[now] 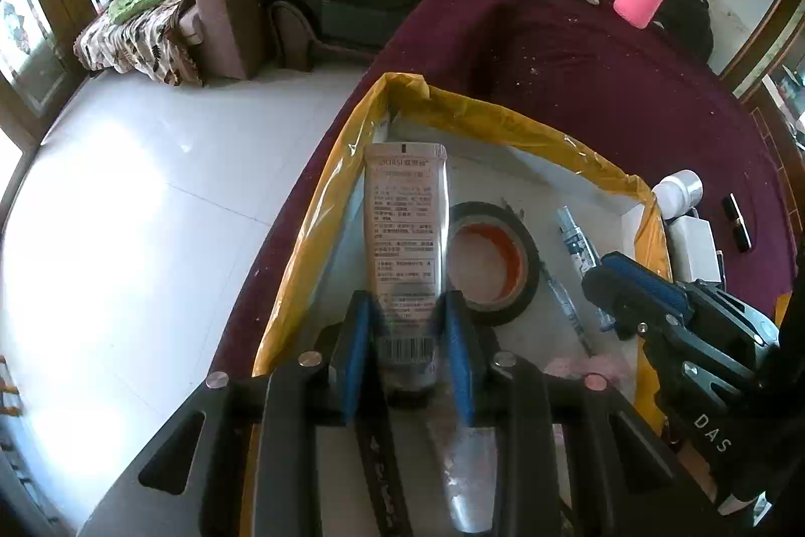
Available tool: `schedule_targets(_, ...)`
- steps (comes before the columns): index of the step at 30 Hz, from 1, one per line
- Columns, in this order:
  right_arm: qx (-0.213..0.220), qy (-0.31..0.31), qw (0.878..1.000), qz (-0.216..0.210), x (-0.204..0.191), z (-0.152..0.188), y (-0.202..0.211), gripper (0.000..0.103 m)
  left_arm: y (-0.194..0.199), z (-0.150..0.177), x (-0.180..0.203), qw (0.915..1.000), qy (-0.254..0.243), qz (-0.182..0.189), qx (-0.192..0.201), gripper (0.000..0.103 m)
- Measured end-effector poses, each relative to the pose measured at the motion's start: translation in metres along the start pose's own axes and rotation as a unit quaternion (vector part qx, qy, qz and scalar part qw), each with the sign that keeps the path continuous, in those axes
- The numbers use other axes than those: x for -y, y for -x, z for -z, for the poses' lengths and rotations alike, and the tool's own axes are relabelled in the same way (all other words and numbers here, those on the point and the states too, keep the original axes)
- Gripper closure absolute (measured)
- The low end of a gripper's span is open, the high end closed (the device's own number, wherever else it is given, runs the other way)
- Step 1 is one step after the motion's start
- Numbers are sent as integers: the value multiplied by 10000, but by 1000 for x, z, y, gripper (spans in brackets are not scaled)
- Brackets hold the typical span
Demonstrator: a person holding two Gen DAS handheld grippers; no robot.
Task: Organize objects
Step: 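Carry the silver tube and clear pen over the white tray, then open both tools to drop the tube and pen into the tray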
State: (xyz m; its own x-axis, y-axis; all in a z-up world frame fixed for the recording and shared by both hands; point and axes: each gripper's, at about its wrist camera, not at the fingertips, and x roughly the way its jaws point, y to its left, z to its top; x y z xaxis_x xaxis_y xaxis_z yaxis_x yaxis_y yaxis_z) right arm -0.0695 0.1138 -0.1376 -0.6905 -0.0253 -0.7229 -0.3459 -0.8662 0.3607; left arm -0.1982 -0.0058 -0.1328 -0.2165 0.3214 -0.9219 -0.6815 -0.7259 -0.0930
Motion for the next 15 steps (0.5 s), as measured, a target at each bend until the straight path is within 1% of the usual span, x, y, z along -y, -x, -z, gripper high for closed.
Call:
schedule_targets(2,0,14,10000,27,-1,0,-1,90,-1,1,0,10000,-27,-16,12,78)
schedule_targets(4,-27,5,10000,7,-1,1,-3,89,-3,2,2,9999,-86,-108,-6,77)
schedule_targets(7,-27,58,10000,43,-2,0,-4,89,-2,-1,4,9999,-103,-110,-24,77)
schedule_targets(11,-25,48,10000,33,-2,0,-5,89,-2,-3,3,9999,-116,-61,-30,77)
schedule_targets(15,-23,30,10000,22,-1,-1,-6,89,1,-4,-2,9999,12,127,6,77)
